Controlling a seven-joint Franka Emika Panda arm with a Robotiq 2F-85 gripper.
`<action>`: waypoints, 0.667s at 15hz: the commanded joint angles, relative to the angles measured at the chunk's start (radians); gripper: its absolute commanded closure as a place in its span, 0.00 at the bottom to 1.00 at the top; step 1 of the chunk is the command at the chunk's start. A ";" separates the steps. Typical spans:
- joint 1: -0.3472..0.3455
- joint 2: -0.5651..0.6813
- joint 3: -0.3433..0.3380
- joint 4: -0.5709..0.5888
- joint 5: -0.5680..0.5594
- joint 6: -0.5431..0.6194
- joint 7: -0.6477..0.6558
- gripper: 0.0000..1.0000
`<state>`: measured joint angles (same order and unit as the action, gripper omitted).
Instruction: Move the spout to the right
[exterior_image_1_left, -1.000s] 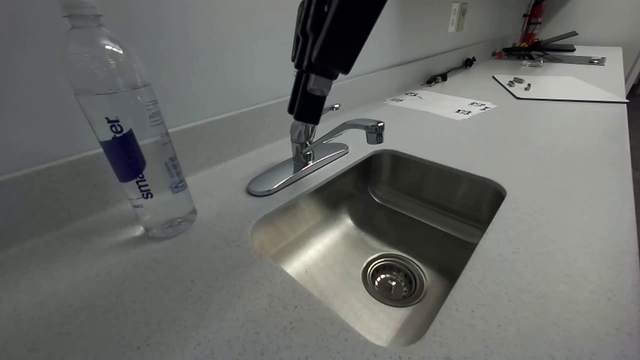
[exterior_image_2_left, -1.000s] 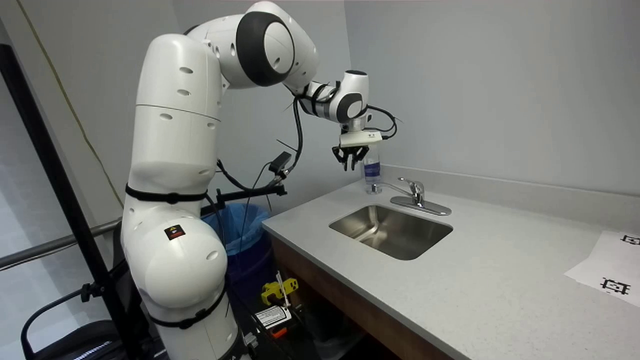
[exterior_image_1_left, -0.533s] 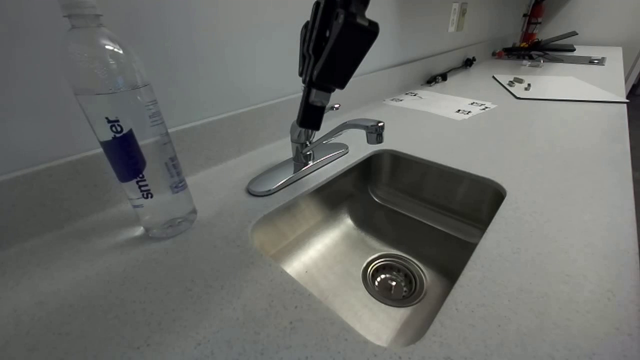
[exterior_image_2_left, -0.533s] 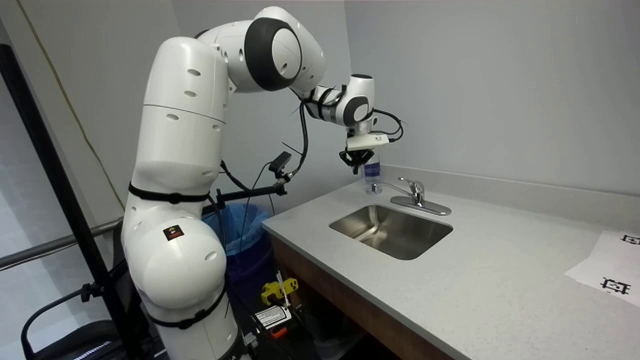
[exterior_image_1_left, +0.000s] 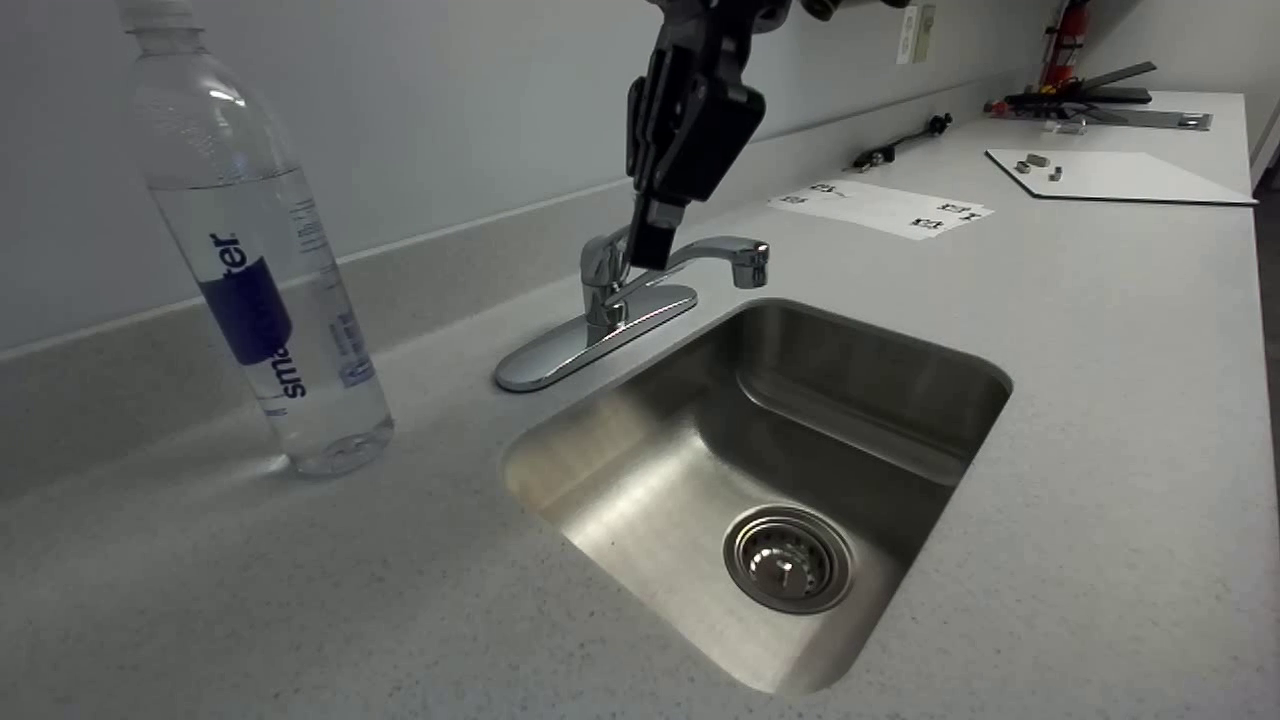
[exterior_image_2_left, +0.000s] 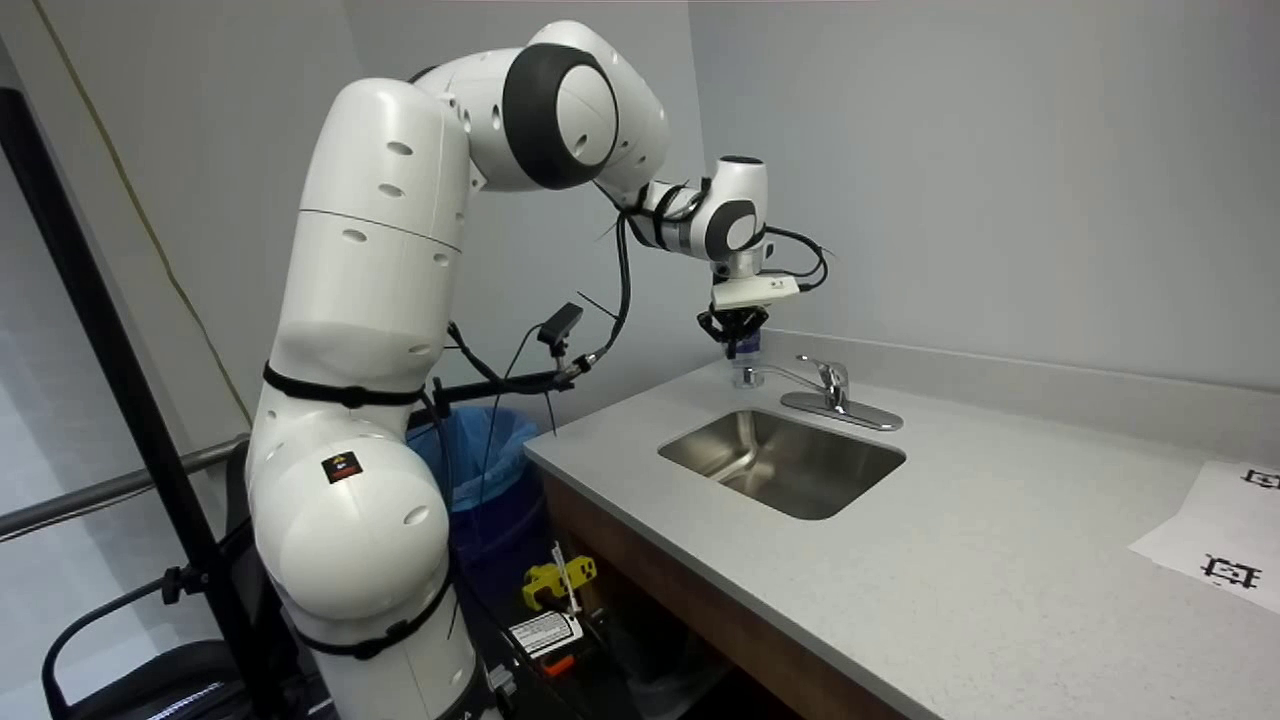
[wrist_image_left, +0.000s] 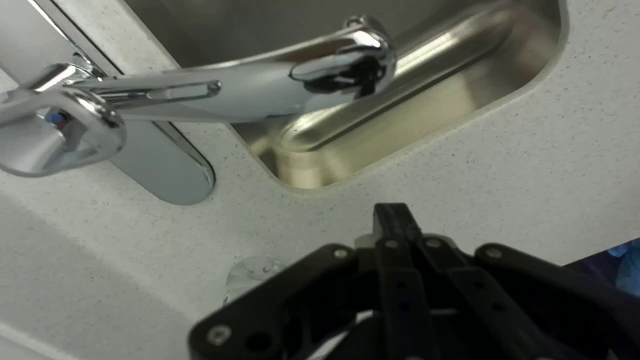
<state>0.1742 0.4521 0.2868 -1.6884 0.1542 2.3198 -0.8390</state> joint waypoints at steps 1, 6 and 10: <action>-0.017 0.024 -0.002 0.041 -0.036 -0.035 -0.018 1.00; -0.030 0.028 -0.006 0.048 -0.038 -0.046 -0.021 1.00; -0.025 0.018 -0.003 0.021 -0.038 -0.038 -0.010 1.00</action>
<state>0.1522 0.4632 0.2759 -1.6808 0.1368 2.3148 -0.8401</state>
